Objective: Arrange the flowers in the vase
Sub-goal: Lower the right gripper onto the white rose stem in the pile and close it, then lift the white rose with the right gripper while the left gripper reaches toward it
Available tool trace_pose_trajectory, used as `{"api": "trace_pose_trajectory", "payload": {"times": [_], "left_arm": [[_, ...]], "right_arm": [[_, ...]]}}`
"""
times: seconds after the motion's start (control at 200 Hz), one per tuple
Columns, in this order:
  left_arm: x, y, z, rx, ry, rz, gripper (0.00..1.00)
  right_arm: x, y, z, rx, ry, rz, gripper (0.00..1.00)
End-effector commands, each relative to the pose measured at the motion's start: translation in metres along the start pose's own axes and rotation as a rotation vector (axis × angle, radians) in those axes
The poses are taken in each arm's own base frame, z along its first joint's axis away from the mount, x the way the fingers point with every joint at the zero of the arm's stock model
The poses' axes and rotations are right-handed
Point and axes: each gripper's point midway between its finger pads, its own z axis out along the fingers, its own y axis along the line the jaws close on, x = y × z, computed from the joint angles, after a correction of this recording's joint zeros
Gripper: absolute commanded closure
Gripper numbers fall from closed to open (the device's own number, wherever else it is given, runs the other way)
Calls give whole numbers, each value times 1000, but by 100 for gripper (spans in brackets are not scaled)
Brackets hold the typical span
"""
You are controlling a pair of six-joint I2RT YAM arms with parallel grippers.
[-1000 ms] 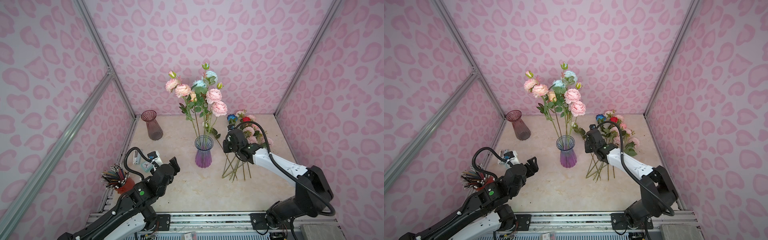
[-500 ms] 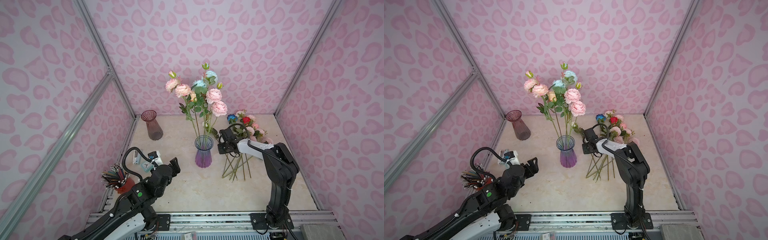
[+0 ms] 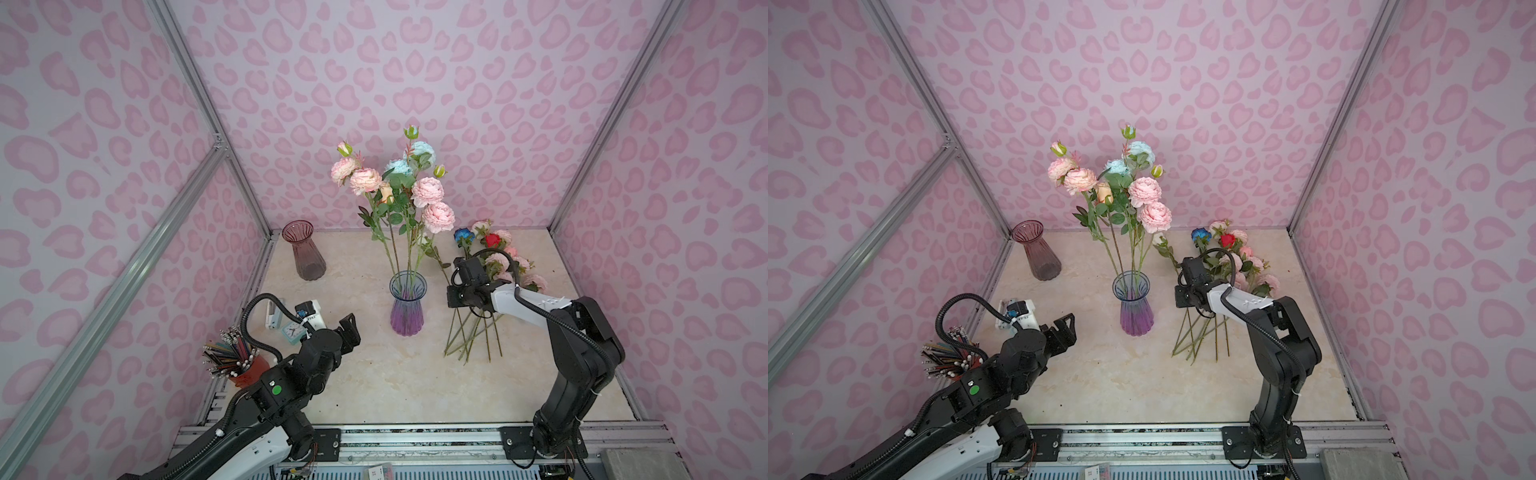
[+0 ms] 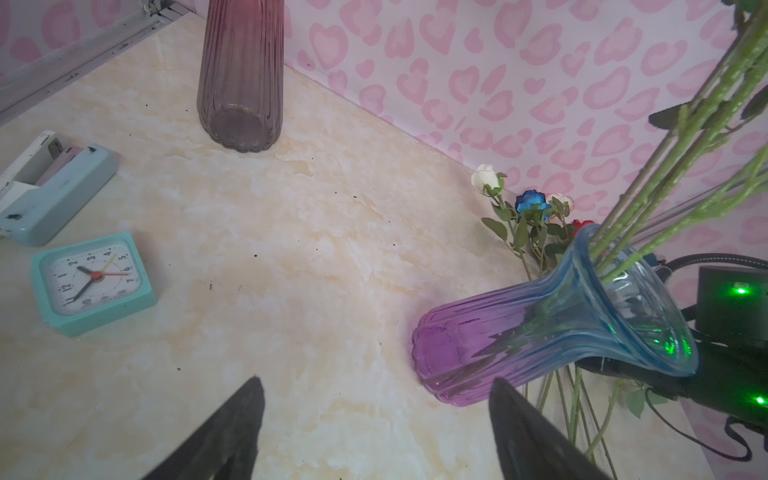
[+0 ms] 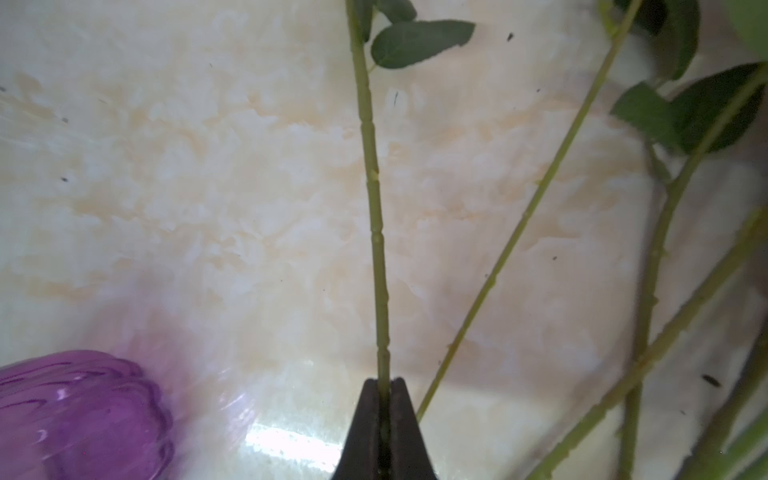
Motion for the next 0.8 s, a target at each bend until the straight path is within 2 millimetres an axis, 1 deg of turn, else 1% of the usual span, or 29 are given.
{"api": "trace_pose_trajectory", "payload": {"times": [0.0,0.105,0.205,0.285,0.425,0.445,0.55,0.64,0.705,0.795], "left_arm": [[-11,-16,-4,71,-21,16,14],[-14,-34,-8,151,-10,60,15],[-14,-51,-11,227,12,94,15],[-15,-63,-14,280,22,113,15],[-14,-76,-15,326,38,132,15],[-13,-76,-15,328,42,134,15],[-12,-84,-15,357,56,140,16],[-9,-96,-18,415,80,159,17],[-8,-107,-22,464,96,177,18],[-7,-123,-30,548,112,204,20]], "right_arm": [[-26,10,-21,-97,-112,81,100],[-37,10,-50,-143,-201,123,100],[-41,12,-81,-178,-291,144,100],[-41,7,-106,-180,-361,165,100],[-45,4,-142,-209,-501,180,100],[-44,2,-143,-209,-517,183,100],[-51,-4,-165,-213,-638,210,100],[-56,3,-183,-259,-682,188,100],[-57,16,-197,-322,-694,144,100],[-56,26,-219,-374,-743,122,100]]}}
